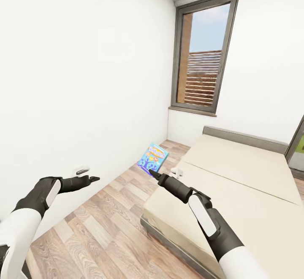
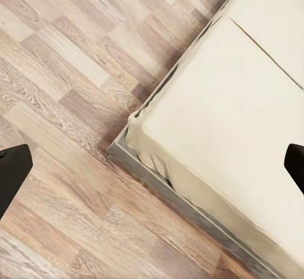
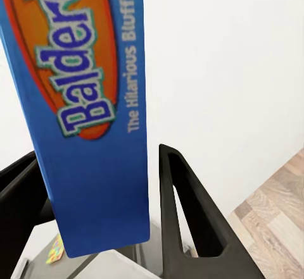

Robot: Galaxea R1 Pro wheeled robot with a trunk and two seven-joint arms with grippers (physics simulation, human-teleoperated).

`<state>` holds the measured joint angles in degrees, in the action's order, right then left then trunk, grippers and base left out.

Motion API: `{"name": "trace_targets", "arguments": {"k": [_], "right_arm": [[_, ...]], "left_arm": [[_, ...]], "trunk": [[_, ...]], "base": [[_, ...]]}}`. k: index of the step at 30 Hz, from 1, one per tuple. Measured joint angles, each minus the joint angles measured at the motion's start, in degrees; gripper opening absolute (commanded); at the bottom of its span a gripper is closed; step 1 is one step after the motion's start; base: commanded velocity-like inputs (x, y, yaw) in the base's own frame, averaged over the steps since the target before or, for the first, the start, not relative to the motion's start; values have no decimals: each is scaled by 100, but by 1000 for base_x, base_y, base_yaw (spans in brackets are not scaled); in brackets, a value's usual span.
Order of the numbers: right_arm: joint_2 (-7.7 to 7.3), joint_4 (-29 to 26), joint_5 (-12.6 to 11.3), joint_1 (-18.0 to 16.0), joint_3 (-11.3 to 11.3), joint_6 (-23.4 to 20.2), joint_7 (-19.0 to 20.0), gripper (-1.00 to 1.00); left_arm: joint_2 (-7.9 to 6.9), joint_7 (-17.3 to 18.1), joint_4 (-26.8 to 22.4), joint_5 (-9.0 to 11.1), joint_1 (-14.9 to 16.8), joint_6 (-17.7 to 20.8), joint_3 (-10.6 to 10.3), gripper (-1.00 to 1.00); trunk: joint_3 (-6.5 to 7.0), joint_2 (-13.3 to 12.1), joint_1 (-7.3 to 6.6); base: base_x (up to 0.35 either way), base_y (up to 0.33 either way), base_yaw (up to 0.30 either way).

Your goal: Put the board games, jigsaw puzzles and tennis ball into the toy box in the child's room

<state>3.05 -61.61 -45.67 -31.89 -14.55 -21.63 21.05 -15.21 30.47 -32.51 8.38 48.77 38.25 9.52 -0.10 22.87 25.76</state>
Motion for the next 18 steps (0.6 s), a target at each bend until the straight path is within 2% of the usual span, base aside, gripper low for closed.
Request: {"name": "trace_targets", "arguments": {"k": [10,18], "right_arm": [[13,0,0,0,-38,1,-8,-100],[20,1,7,0,-57,1,-13,-100]], "left_arm": [[-1,-9,0,4,0,0,-4,100],[-1,3,0,6,0,-5,-2,100]], "trunk": [[7,0,0],[-2,0,0]], "base": [[0,-28,10],[0,-155,220]]}}
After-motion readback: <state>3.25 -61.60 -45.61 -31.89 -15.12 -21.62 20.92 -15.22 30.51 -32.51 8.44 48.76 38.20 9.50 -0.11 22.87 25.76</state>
